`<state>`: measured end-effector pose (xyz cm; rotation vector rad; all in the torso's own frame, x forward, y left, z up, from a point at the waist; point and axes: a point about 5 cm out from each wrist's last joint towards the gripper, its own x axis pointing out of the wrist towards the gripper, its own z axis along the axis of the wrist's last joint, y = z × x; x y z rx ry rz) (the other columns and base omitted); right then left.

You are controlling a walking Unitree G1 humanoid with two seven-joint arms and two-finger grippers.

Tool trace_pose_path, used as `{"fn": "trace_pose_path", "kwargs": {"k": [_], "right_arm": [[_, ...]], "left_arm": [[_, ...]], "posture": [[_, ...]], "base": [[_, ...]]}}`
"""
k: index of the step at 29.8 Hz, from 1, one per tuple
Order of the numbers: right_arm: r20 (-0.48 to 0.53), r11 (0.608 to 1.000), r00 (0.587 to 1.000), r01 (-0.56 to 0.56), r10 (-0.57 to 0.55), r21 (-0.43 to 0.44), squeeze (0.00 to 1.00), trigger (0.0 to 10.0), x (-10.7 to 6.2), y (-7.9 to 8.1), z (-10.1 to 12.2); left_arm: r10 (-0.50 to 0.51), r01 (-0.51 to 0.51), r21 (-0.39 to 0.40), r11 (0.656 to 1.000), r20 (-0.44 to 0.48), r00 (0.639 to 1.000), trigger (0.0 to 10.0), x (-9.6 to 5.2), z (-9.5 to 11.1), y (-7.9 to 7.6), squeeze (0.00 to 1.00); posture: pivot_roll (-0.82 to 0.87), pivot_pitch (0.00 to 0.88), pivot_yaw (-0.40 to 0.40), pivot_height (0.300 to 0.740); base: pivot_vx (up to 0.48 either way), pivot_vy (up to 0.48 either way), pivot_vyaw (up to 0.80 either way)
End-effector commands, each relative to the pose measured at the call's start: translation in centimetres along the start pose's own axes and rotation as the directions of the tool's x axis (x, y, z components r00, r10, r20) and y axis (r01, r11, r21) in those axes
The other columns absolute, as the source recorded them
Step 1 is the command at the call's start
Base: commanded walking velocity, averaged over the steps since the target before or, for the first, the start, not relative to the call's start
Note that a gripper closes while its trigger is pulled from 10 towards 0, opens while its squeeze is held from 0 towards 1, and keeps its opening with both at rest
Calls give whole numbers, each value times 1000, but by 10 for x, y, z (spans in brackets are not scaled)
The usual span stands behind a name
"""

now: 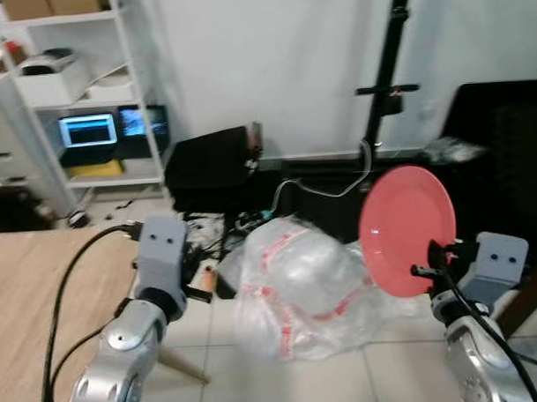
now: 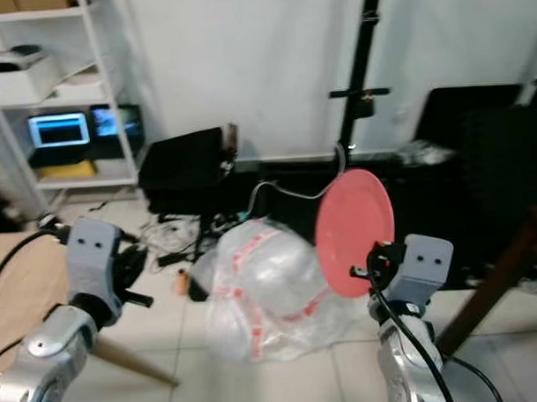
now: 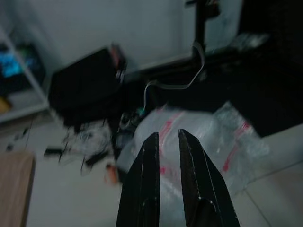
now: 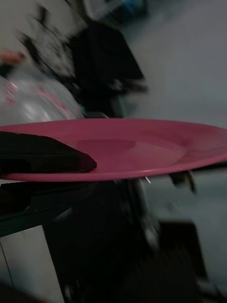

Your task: Setting the table

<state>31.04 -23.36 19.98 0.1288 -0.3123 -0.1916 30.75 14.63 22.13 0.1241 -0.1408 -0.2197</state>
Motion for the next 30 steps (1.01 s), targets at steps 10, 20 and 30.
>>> {"fn": "trace_pose_path", "kwargs": {"k": [10,20,30], "right_arm": [[-34,1000,999,-14,14,-9,0,10000,-8,4,-10],[-34,1000,999,-16,15,-13,0,10000,-7,4,-10],[-36,1000,999,-14,14,-15,0,10000,-8,3,-10]], "left_arm": [[12,-11,20,1000,-36,999,10000,-6,-13,3,0],[9,-9,20,1000,-34,999,10000,-6,-14,3,0],[10,-10,16,1000,-34,999,10000,-6,-14,2,0]], "posture": [[30,144,136,740],[28,144,134,740],[26,150,134,740]], "base": [[0,0,-800],[0,0,-800],[0,0,-800]]}}
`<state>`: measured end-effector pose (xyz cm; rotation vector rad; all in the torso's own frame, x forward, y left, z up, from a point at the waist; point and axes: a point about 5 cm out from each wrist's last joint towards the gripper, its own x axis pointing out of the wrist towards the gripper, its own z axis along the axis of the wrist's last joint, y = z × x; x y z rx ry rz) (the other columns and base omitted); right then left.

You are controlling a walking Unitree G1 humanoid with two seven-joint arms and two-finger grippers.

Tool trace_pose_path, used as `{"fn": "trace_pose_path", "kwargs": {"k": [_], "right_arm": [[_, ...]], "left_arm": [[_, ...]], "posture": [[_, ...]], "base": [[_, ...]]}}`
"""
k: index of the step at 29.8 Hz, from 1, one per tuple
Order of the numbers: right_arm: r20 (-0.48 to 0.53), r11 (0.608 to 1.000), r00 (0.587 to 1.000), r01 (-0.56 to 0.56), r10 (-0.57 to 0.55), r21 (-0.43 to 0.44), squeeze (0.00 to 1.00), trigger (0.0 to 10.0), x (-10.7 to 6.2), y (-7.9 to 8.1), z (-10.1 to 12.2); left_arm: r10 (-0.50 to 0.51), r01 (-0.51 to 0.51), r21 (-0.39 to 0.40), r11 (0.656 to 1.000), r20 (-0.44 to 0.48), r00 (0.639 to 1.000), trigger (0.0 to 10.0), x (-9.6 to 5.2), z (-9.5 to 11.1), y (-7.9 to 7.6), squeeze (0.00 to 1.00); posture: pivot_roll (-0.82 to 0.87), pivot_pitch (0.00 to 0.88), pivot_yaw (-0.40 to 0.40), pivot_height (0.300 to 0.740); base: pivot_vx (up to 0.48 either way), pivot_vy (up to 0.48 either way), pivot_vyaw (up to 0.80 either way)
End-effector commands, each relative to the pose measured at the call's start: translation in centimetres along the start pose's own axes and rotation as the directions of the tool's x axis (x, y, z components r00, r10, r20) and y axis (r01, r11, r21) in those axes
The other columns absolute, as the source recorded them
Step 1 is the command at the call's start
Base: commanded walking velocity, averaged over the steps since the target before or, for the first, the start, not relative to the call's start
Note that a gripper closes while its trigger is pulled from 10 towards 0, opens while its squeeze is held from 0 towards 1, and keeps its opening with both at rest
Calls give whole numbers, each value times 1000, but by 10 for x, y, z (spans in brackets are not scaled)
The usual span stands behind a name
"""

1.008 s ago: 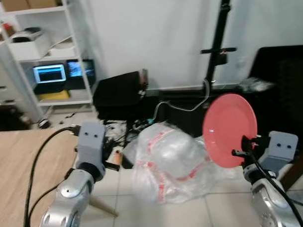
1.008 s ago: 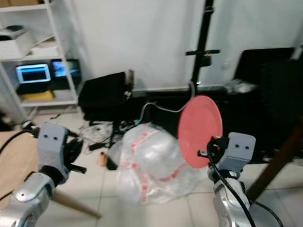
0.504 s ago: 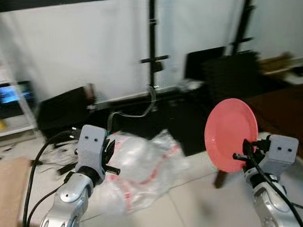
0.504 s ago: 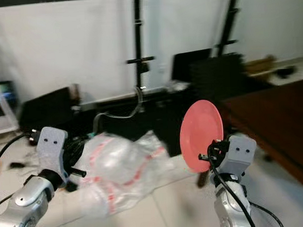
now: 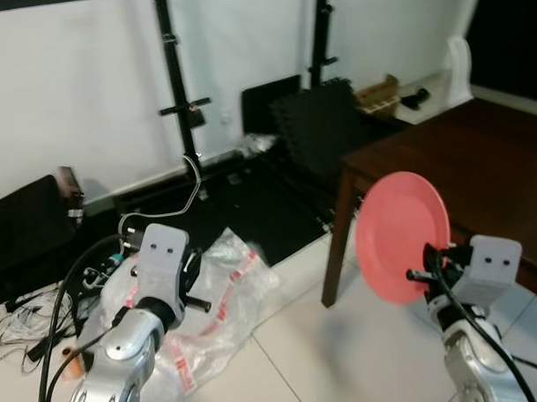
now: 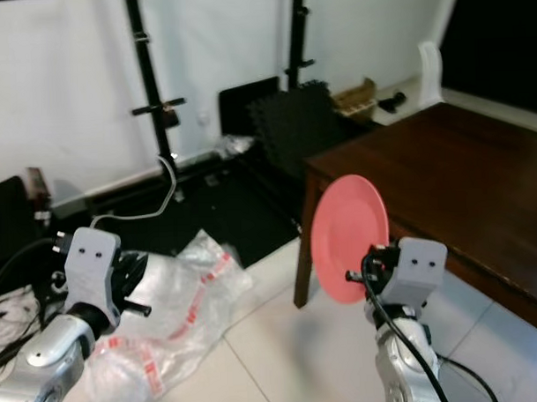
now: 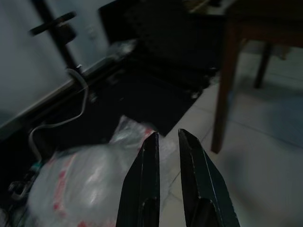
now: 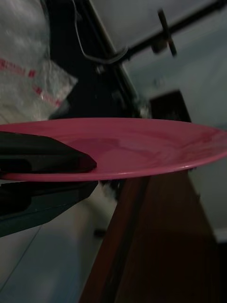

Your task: Setting the table

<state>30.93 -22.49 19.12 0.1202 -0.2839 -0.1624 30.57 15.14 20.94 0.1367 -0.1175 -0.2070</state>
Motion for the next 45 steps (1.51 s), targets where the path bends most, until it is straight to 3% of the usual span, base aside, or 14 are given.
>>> {"fn": "trace_pose_path", "kwargs": {"k": [1,13,26,31,39,45], "right_arm": [[-7,1000,1000,15,-15,-8,0,10000,-3,-4,-2],[-8,1000,1000,16,-16,-10,0,10000,-2,-5,-2],[-2,1000,1000,19,-19,-15,0,10000,-2,-5,0],[52,999,999,-16,18,-35,0,10000,2,0,12],[238,986,959,-164,155,19,0,10000,6,31,56],[252,983,952,-184,175,13,0,10000,6,33,62]], "left_arm": [[0,0,5,1000,-9,1000,10000,-1,-2,-1,0],[20,-19,-92,996,6,1000,10000,2,4,0,0],[20,-16,-75,997,46,999,10000,7,12,-1,0],[46,-41,-54,998,105,993,10000,11,19,0,0],[44,-35,-65,997,135,990,10000,16,25,-3,0],[32,-22,-63,998,151,988,10000,18,26,-8,0]], "posture": [[26,150,134,740],[25,154,133,740],[18,157,129,740],[15,158,128,740],[11,157,126,740],[5,158,120,740]], "base": [[0,0,-800],[0,0,-800],[0,0,-800],[128,0,-800],[470,0,-400],[480,0,0]]}}
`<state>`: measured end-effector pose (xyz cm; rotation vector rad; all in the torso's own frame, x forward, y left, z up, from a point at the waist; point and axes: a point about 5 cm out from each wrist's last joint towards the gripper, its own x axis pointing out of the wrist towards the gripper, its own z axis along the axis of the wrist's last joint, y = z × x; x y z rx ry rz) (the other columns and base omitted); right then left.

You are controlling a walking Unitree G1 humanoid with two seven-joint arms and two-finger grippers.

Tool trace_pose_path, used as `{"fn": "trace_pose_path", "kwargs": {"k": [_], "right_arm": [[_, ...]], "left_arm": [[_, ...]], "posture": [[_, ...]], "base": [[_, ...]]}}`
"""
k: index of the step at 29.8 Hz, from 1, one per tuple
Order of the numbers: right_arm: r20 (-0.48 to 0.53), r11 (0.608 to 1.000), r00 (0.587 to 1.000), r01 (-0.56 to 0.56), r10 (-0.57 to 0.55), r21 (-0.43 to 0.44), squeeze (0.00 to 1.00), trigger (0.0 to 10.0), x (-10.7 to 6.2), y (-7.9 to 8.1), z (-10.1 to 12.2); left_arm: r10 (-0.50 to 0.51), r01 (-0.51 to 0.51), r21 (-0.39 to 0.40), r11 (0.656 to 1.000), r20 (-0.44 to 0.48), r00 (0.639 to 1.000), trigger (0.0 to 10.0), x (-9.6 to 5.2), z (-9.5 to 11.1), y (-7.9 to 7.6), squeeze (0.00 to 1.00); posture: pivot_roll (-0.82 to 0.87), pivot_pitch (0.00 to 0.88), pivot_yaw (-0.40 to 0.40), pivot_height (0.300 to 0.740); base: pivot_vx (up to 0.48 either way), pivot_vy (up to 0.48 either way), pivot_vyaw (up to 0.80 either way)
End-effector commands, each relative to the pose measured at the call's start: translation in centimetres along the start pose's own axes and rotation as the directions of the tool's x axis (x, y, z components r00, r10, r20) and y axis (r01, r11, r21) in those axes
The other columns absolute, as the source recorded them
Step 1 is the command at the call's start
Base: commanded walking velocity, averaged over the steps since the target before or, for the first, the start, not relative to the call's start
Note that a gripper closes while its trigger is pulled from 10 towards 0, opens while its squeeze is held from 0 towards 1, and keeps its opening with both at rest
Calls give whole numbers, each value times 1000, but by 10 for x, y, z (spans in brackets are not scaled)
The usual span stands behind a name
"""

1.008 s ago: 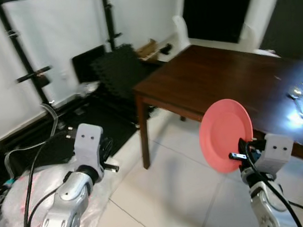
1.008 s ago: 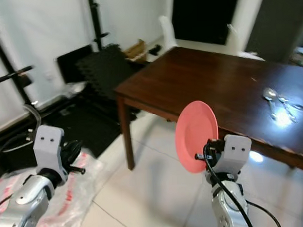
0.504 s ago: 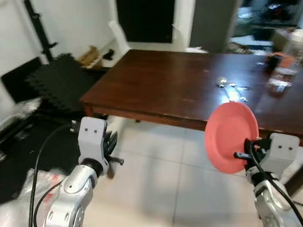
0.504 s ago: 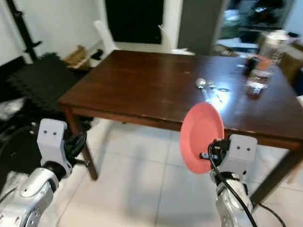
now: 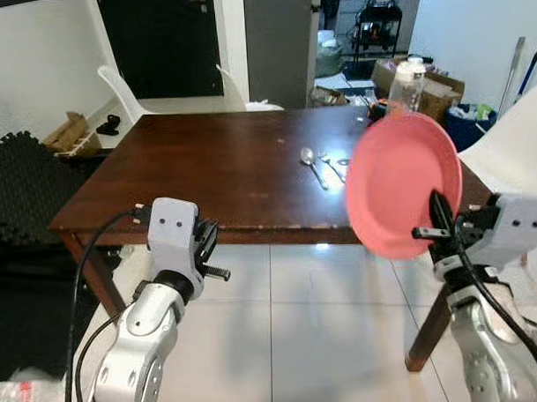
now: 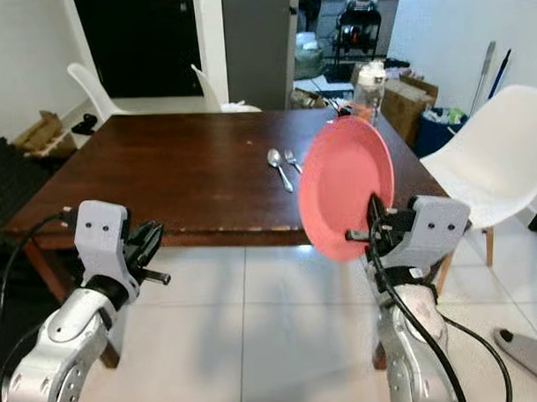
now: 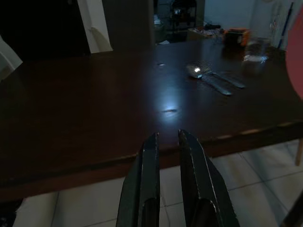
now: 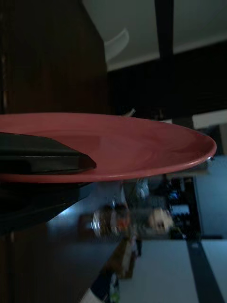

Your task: Setting the table

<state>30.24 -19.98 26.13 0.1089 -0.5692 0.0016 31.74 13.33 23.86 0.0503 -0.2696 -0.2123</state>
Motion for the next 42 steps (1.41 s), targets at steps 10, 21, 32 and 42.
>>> {"fn": "trace_pose_path", "kwargs": {"k": [10,21,32,42], "right_arm": [[-39,1000,999,8,-8,-7,0,10000,-5,-4,-7],[-84,999,996,-32,32,-2,0,10000,-10,0,-16],[-97,1000,995,-28,27,-4,0,10000,-14,-1,-19],[-95,999,995,-45,44,-7,0,10000,-14,1,-17]], "left_arm": [[9,-9,6,1000,-6,1000,10000,-1,-5,0,0],[94,-94,23,995,7,996,10000,-5,-6,6,0],[226,-226,6,974,-60,972,10000,-14,-24,19,0],[307,-321,-88,943,-139,941,10000,-16,-43,18,0]], "posture": [[2,160,119,740],[2,156,116,740],[0,151,109,740],[-28,159,88,740]], "base": [[480,0,0],[480,0,0],[480,0,0],[480,0,0]]}}
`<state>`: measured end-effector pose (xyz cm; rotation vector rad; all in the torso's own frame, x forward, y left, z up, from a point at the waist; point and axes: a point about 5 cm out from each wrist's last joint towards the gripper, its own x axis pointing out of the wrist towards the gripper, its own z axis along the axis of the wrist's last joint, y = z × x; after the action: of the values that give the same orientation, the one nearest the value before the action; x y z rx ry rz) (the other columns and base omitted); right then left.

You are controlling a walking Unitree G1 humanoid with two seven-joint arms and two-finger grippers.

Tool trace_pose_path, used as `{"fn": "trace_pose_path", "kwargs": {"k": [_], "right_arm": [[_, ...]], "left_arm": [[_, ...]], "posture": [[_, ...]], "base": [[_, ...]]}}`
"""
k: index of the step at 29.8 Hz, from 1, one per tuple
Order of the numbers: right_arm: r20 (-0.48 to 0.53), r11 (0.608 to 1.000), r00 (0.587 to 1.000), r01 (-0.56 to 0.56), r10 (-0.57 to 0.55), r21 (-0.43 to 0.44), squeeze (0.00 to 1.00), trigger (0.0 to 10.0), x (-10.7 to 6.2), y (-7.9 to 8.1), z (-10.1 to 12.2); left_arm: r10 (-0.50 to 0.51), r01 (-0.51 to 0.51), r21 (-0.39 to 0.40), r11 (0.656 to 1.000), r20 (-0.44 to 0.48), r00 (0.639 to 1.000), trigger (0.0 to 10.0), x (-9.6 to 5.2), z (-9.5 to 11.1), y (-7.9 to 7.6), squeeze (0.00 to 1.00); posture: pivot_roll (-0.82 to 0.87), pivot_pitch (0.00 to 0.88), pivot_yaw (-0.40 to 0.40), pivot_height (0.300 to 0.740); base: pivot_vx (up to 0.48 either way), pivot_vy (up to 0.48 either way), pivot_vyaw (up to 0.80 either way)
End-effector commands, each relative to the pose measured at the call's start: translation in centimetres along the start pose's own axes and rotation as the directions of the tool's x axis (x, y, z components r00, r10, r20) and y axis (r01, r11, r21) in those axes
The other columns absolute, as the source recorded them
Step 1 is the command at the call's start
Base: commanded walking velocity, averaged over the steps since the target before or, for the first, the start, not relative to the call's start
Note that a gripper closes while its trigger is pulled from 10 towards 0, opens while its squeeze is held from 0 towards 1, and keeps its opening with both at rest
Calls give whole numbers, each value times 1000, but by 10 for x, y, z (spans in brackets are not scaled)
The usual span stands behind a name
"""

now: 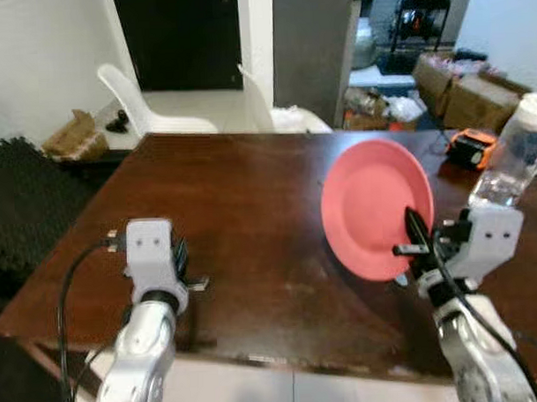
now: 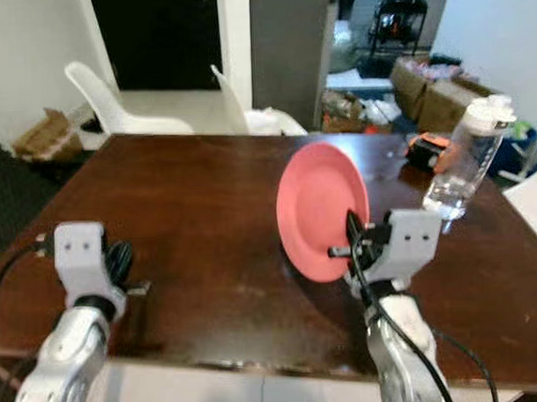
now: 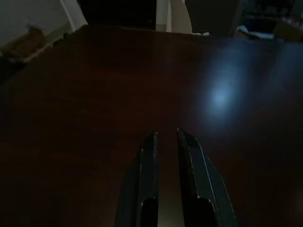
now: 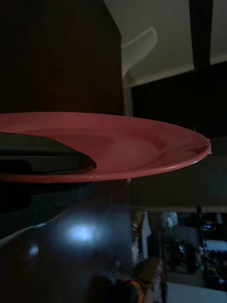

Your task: Setting the table

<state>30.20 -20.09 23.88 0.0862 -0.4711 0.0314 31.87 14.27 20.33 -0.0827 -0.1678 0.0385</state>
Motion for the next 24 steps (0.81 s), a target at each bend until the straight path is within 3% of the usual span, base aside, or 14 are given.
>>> {"fn": "trace_pose_path", "kwargs": {"k": [1,11,14,16,17,18,19,21,22,24], "right_arm": [[5,1000,1000,-15,15,4,0,10000,-1,4,2],[-26,999,999,-45,45,-13,0,10000,0,2,1],[-44,999,999,-28,29,23,0,10000,-1,0,-4],[-77,986,997,23,-10,165,0,10000,-3,-2,-12],[-92,961,996,37,-12,274,0,10000,-4,-1,-16],[-92,961,996,37,-12,274,0,10000,-4,-1,-16],[-98,919,995,48,-11,392,0,10000,-6,0,-17],[-76,793,996,16,38,609,0,10000,-11,6,-13],[-67,755,996,2,56,656,0,10000,-13,8,-12],[-66,731,994,-16,83,682,0,10000,-18,10,-11]], "left_arm": [[58,-58,0,998,-27,998,10000,-2,-8,13,0],[74,-74,-10,997,18,997,10000,-1,-3,12,0],[62,-62,8,998,36,997,10000,-1,0,11,0],[43,-45,23,999,52,998,10000,-1,4,11,0],[31,-32,24,999,54,998,10000,-1,5,11,0],[31,-32,24,999,54,998,10000,-1,5,11,0],[19,-20,25,999,52,998,10000,-1,6,11,0],[-23,22,26,999,53,998,10000,-3,7,9,0],[-37,35,30,999,55,998,10000,-4,8,9,0],[-52,50,38,998,51,997,10000,-5,7,9,0]], "posture": [[-28,159,88,740],[-55,179,40,740],[-52,180,44,740],[-51,182,48,740],[-47,183,54,740],[-47,183,54,740],[-45,183,59,740],[-42,187,62,740],[-41,189,63,740],[-40,192,61,740]], "base": [[480,0,0],[480,0,0],[480,0,0],[480,0,0],[360,0,0],[360,0,0],[296,0,0],[0,0,0],[0,0,0],[0,0,0]]}}
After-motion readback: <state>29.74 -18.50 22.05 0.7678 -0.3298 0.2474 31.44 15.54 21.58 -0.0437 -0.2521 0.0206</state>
